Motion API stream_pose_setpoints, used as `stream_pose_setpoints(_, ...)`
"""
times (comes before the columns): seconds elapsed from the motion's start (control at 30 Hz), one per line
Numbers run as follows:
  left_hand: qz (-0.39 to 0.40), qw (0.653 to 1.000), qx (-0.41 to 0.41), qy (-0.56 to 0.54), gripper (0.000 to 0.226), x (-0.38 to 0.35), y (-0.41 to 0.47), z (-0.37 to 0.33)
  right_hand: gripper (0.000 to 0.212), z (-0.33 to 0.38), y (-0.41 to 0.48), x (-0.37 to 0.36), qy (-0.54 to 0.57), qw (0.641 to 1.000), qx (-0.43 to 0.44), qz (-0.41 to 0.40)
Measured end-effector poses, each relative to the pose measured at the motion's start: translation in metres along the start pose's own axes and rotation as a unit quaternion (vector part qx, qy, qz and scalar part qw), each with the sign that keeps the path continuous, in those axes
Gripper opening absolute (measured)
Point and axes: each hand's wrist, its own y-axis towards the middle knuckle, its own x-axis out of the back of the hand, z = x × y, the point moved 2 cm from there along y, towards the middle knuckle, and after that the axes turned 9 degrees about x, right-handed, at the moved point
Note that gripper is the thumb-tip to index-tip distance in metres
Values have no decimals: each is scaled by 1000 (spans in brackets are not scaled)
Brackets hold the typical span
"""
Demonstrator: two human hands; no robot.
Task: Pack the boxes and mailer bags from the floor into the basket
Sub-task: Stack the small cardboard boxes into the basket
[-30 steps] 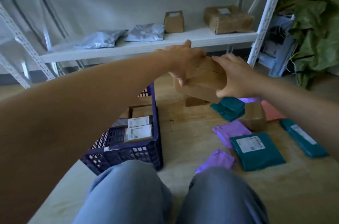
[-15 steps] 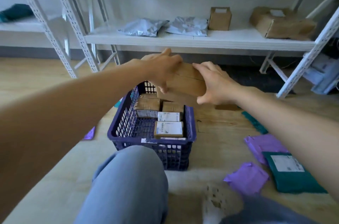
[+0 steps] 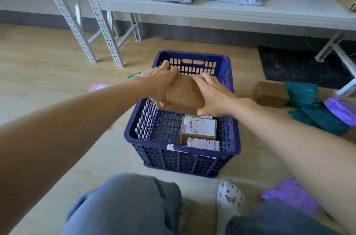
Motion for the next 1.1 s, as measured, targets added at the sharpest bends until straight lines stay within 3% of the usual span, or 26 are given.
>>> stream_pose_setpoints(0.33,18,998,51,14,99,-72,74,39,105,-33,80,-81,-37,999,19,16)
stream_pose_setpoints(0.83,56,994,74,52,101,-116,124,39,99,-80,115,-144,20,999,42,11)
stream_pose_setpoints(0.97,71,993,57,74,102,-111,125,41,98,-85,113,-146,10,998,54,4)
stream_pose_setpoints(1.1,37,992,23,121,100,-101,126,31,99,-91,107,-148,26,999,40,14)
